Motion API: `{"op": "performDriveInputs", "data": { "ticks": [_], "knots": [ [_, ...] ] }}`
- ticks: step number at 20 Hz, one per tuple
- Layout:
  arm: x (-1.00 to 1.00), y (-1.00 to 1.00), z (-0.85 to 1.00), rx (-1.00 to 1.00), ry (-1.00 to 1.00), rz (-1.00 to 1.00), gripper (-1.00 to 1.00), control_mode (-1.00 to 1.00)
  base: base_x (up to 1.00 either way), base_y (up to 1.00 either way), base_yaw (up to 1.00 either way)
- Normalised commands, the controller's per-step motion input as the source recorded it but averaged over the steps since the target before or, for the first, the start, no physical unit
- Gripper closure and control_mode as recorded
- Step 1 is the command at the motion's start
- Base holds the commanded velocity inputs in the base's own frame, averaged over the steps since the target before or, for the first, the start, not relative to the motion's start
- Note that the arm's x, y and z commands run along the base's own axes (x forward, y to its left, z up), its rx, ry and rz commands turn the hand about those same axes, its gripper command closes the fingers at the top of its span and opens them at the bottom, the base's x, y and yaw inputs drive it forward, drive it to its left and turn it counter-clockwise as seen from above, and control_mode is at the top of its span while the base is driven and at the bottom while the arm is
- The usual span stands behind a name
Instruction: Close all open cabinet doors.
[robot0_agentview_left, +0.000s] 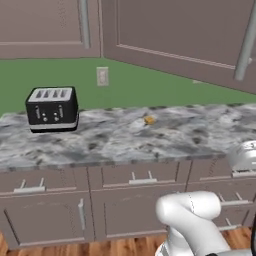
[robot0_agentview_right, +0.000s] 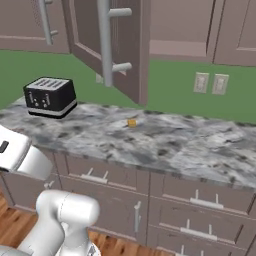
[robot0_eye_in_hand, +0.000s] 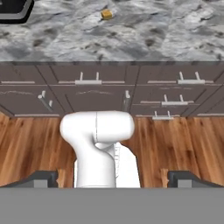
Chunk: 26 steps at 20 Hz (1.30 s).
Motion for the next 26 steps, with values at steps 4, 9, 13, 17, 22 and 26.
{"op": "performDriveInputs", "data": {
  "ticks": [4, 9, 13, 17, 22, 26],
  "knots": [
    [0.0, 0.0, 0.0, 0.0, 0.0, 0.0, -1.0, 1.0, 0.6, -0.1, 0.0],
    [0.0, 0.0, 0.0, 0.0, 0.0, 0.0, -1.0, 1.0, 0.61, 0.0, 0.0],
    [0.0, 0.0, 0.0, 0.0, 0.0, 0.0, -1.0, 1.0, 0.52, 0.0, 0.0],
    [0.0, 0.0, 0.0, 0.0, 0.0, 0.0, -1.0, 1.0, 0.43, 0.0, 0.0],
    [0.0, 0.0, 0.0, 0.0, 0.0, 0.0, -1.0, 1.0, 0.4, 0.0, 0.0],
    [0.0, 0.0, 0.0, 0.0, 0.0, 0.0, -1.0, 1.0, 0.49, 0.0, 0.0]
  ]
}}
